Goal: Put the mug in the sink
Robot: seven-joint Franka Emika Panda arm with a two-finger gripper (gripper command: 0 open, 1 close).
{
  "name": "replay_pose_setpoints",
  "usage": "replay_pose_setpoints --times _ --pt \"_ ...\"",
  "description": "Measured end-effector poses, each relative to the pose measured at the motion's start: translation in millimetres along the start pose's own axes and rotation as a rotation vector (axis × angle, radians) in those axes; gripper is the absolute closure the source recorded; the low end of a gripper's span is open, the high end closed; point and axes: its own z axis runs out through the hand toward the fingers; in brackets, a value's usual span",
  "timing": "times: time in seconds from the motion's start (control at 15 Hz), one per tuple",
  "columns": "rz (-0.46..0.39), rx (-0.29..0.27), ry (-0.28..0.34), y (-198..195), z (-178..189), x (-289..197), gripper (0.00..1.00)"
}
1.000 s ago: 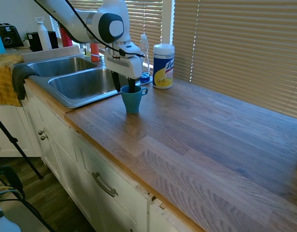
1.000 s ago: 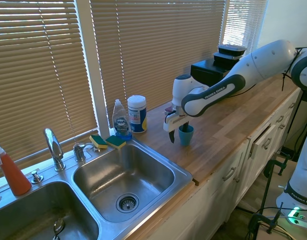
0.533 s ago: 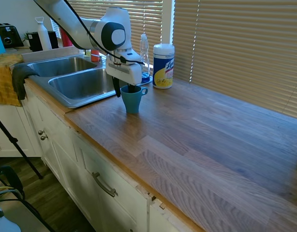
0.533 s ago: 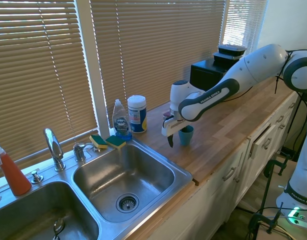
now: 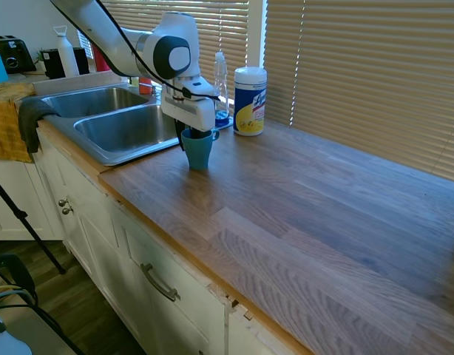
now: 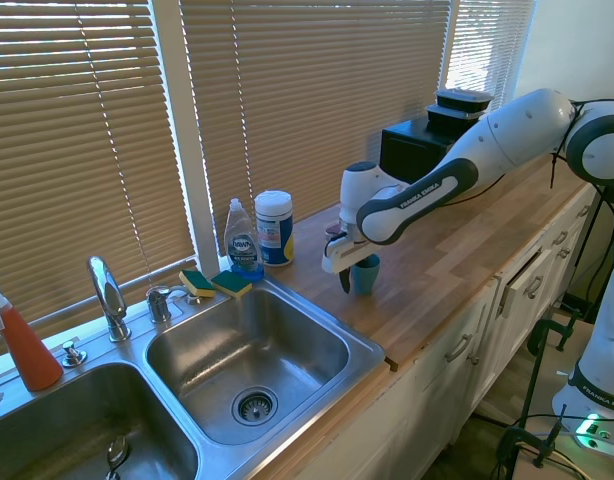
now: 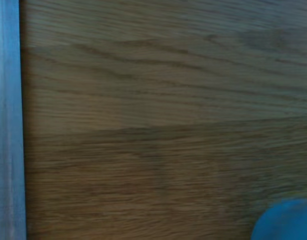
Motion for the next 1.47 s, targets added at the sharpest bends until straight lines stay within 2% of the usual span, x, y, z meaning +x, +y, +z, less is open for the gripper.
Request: replay_pose_setpoints --times 0.33,0.87,1.2,1.47 --pt "-0.002 0.016 0.006 2 8 -4 1.00" --pt "0.003 0.052 0.017 -10 -8 -28 1.00" --pt "-0.020 0.116 0.073 -31 -68 -76 1.00" --pt "-0.048 0.160 0.112 -67 -112 -123 1.00"
